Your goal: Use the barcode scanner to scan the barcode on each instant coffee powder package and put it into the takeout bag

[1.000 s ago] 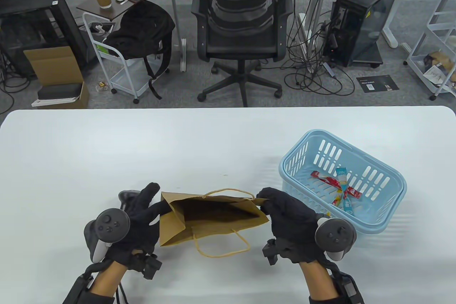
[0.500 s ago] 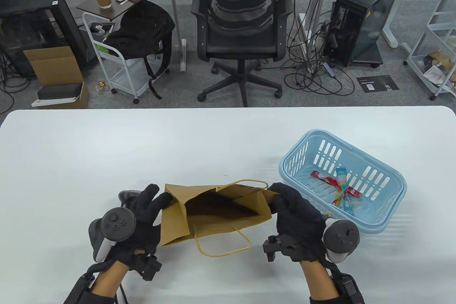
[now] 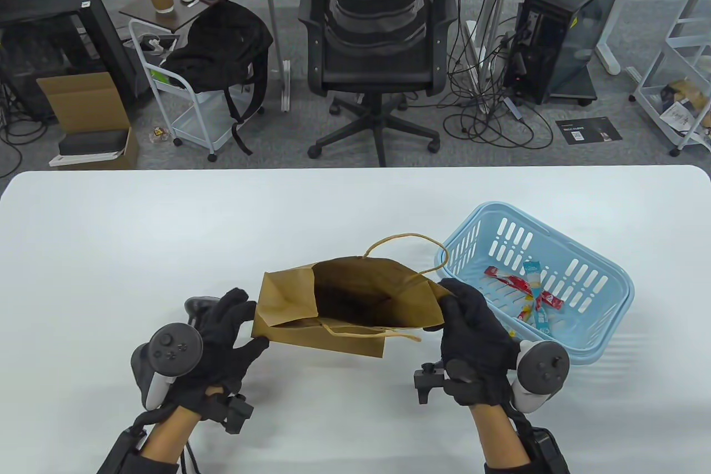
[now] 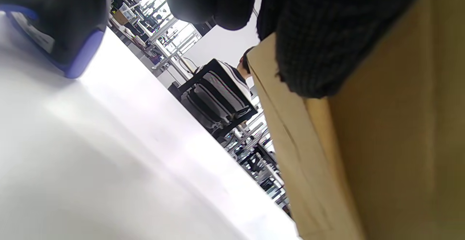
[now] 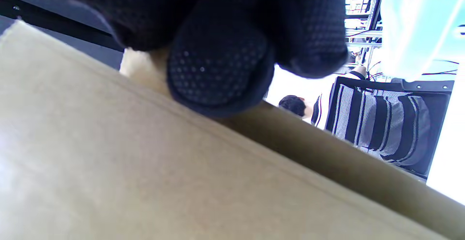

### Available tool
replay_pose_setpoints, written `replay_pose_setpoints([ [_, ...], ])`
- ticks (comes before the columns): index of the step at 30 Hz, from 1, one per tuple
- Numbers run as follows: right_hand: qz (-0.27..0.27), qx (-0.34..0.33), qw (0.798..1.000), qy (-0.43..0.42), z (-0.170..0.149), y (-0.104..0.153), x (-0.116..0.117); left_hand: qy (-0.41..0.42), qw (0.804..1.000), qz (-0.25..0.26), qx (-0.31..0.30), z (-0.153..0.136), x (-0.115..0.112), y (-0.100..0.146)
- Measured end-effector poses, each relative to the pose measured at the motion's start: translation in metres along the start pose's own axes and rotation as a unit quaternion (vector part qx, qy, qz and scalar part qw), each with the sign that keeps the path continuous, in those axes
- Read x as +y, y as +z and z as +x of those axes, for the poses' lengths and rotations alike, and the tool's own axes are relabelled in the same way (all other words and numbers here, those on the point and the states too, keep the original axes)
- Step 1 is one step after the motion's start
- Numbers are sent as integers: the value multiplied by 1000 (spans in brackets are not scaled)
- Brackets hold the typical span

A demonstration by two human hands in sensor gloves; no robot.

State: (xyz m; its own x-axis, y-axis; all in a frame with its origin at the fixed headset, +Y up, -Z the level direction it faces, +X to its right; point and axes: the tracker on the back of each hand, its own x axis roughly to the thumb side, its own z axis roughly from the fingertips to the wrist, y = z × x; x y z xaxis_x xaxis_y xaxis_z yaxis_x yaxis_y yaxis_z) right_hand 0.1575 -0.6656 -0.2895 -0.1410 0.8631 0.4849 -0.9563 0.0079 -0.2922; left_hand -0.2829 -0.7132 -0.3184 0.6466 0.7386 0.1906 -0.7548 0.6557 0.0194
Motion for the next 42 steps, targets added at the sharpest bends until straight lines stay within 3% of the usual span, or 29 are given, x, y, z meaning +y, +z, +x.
replay_pose_setpoints([
  [10, -25, 26, 999, -24, 0, 2, -3, 55, 997, 51, -32, 6, 19, 2],
  [13, -33, 7, 999, -38, 17, 1, -10, 112, 992, 18, -62, 6, 42, -2],
  [15, -87, -17, 996, -16, 29, -4, -30, 186, 981, 37, -38, -10, 62, -7],
  [16, -76, -12, 997, 7, 30, -4, -31, 248, 967, -2, -59, -12, 65, -10],
  [17, -75, -8, 997, 31, 28, -2, -31, 269, 961, 3, -68, -10, 63, -8],
  [20, -90, 1, 996, 11, 22, -3, -32, 202, 977, -20, -67, -8, 61, -8],
  [24, -86, 25, 995, 35, 15, -5, -34, 277, 957, -49, -79, -7, 54, -8],
  [26, -68, 44, 996, 45, 11, -3, -29, 315, 945, -50, -69, -10, 48, -7],
  [30, -46, 35, 995, 82, 15, 0, -18, 336, 940, -20, -50, -11, 43, -6],
  [34, -8, 32, 990, 137, 17, 6, -1, 292, 955, 19, -48, -8, 41, -2],
  [39, 71, 88, 983, 147, 10, 18, 29, 262, 962, 53, -53, -2, 34, 1],
  [42, 80, 120, 972, 185, 2, 25, 41, 244, 965, 66, -61, 2, 31, 4],
])
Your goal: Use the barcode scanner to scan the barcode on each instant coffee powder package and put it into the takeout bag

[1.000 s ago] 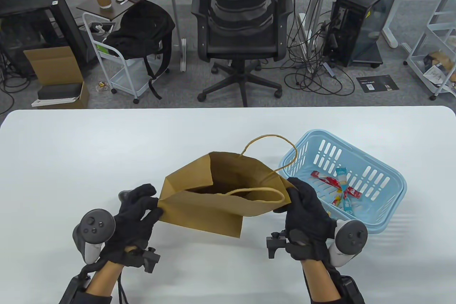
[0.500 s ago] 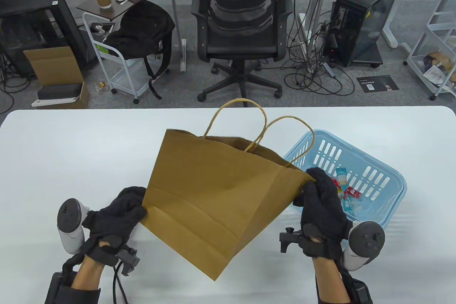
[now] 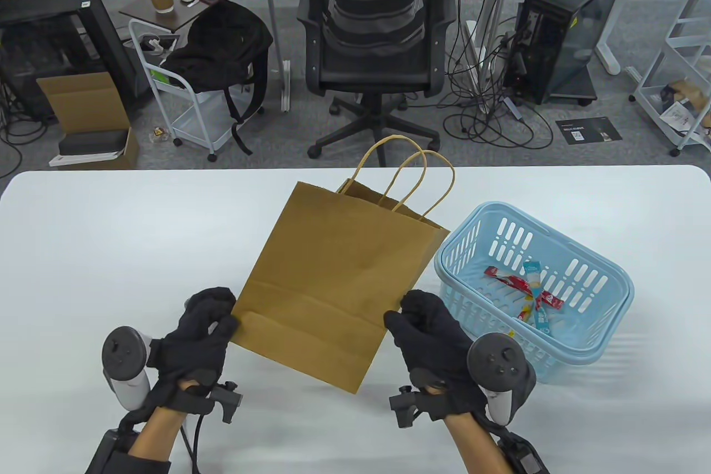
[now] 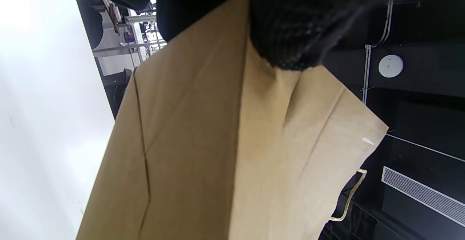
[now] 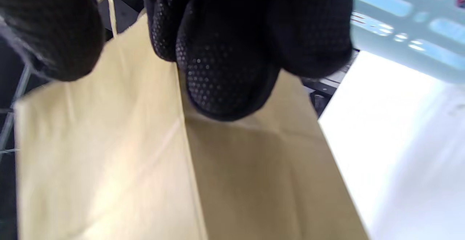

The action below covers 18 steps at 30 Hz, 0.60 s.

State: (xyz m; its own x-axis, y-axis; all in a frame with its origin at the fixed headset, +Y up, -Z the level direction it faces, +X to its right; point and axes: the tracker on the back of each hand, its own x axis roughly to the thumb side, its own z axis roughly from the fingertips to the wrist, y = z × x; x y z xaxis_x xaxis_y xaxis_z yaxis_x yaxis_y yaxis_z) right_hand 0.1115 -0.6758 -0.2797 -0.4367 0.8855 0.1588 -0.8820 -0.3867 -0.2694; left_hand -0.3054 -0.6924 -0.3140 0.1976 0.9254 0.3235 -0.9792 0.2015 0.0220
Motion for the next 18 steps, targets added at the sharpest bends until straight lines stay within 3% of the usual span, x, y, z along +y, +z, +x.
replay_pose_setpoints([
  [12, -8, 51, 999, 17, -19, -5, 12, -8, 1000, 12, -28, 7, -3, 3],
  [18, 13, 63, 997, -43, -24, -7, 18, -18, 999, 11, -30, 6, 0, 3],
])
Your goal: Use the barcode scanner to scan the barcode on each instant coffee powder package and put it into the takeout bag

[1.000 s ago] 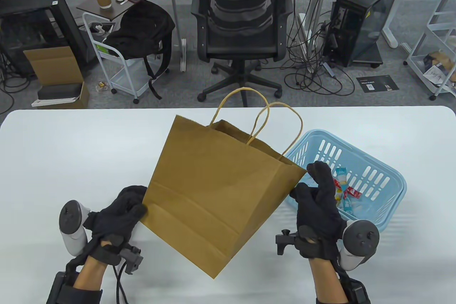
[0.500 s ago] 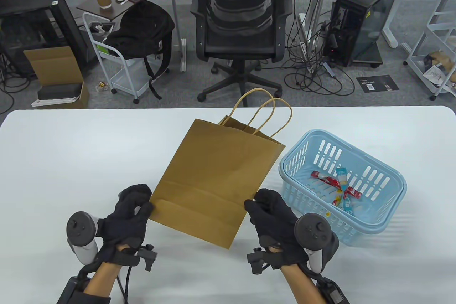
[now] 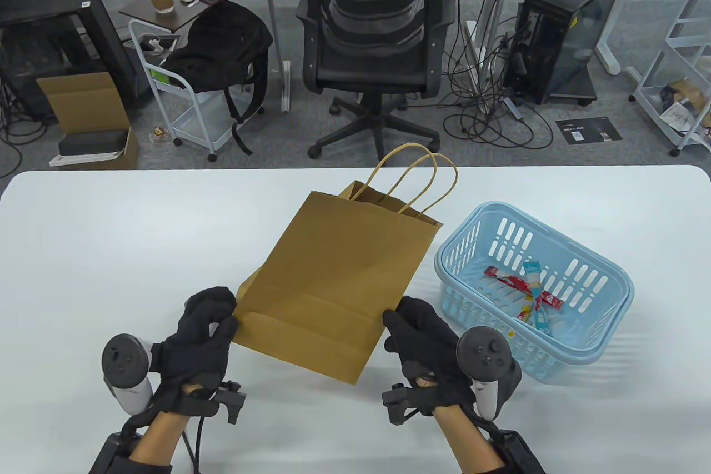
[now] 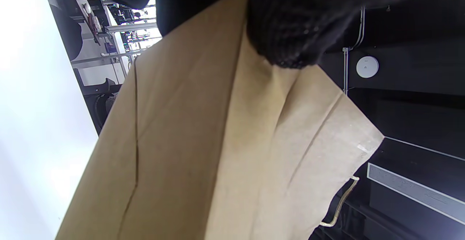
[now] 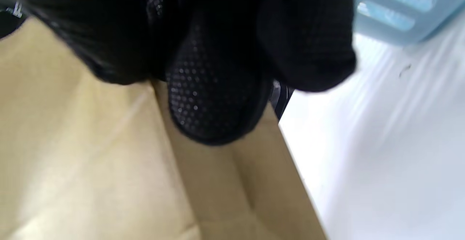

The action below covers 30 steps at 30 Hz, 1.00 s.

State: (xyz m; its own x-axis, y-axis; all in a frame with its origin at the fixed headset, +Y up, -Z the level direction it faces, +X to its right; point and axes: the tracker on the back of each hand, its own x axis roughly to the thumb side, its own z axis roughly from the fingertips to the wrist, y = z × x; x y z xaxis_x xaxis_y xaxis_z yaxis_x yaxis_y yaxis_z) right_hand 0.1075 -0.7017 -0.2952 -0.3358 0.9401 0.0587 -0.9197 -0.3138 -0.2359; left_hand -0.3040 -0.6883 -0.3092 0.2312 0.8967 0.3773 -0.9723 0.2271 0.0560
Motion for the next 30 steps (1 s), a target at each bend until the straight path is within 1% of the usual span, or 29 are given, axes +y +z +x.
replay_pose_setpoints([
  [3, 1, -17, 1000, 19, 0, -1, 0, -2, 1000, 7, 10, -1, 2, -1],
  [5, -4, -23, 1000, 17, 0, -2, 0, -40, 999, 21, 18, -1, 3, 0],
  [6, -2, -32, 999, 14, 1, -2, 0, -79, 997, 21, 10, -1, 2, 0],
  [7, -2, -47, 999, 9, 3, -3, 0, -113, 993, 18, 13, -2, 1, 0],
  [9, 0, -61, 998, 22, 6, -3, -1, -127, 992, 10, 17, -4, -2, 1],
  [11, -13, -87, 995, 47, 9, -4, -2, -148, 988, -4, 41, -7, -5, 0],
  [12, -14, -98, 993, 68, 10, -5, -3, -174, 984, -12, 45, -9, -6, 0],
  [15, -30, -129, 984, 120, 11, -6, -3, -215, 974, -32, 66, -12, -9, 0],
  [17, -40, -152, 973, 169, 10, -7, -2, -220, 972, -44, 73, -14, -12, -1],
  [19, -51, -159, 967, 194, 7, -8, -1, -221, 971, -51, 71, -14, -13, -1],
  [22, -48, -147, 966, 206, 1, -12, 0, -225, 970, -55, 72, -14, -13, -1],
  [24, -50, -147, 962, 226, -2, -15, 0, -220, 971, -55, 71, -14, -13, -1],
  [30, -26, -130, 964, 230, -13, -21, 6, -222, 970, -61, 72, -14, -13, -1],
])
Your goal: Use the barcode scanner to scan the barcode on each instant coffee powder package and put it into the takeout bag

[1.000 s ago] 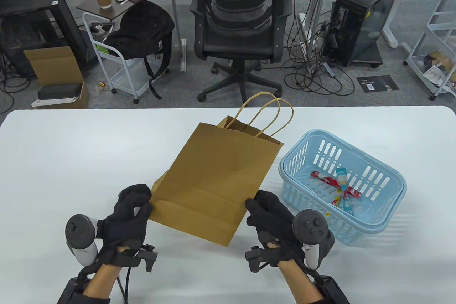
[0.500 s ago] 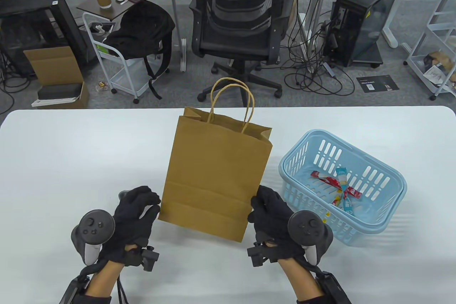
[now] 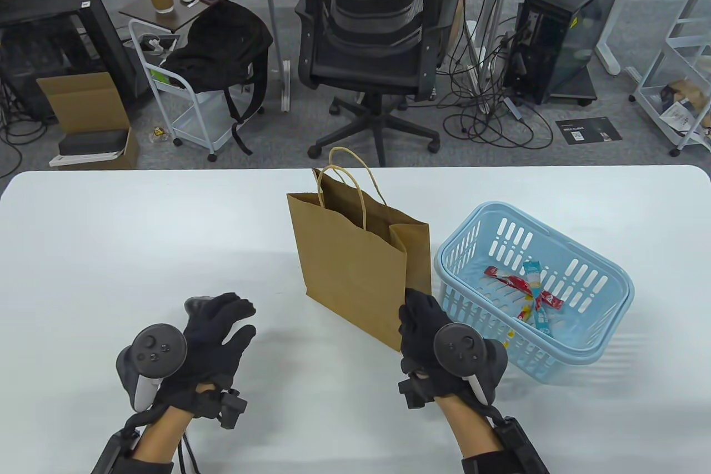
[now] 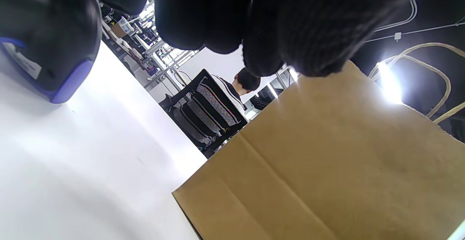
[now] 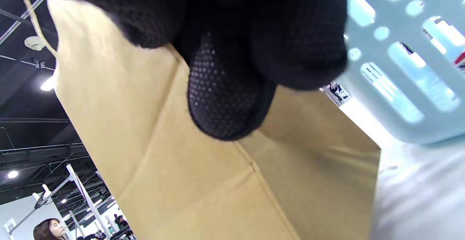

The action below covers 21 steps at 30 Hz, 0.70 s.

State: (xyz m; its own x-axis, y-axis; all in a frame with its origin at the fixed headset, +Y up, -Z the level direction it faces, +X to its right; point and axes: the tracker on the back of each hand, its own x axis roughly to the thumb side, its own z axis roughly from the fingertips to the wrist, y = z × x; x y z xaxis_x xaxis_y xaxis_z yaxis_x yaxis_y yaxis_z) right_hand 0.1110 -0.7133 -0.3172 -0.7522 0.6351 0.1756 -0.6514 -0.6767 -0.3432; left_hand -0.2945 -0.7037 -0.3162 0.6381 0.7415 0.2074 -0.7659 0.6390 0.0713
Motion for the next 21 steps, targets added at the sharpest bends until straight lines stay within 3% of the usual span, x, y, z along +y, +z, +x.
replay_pose_setpoints([
  [5, 49, -21, 998, -18, -2, -2, 6, 2, 1000, 2, -3, 0, 1, 0],
  [16, 83, -7, 996, -29, -20, -11, 5, -3, 1000, -1, -2, -1, 1, 0],
  [18, 112, -19, 993, -19, -21, -13, 5, -4, 1000, -5, -1, -1, 0, 0],
  [21, 110, -30, 993, -9, -21, -14, 1, -8, 1000, -14, 2, -2, -2, -1],
])
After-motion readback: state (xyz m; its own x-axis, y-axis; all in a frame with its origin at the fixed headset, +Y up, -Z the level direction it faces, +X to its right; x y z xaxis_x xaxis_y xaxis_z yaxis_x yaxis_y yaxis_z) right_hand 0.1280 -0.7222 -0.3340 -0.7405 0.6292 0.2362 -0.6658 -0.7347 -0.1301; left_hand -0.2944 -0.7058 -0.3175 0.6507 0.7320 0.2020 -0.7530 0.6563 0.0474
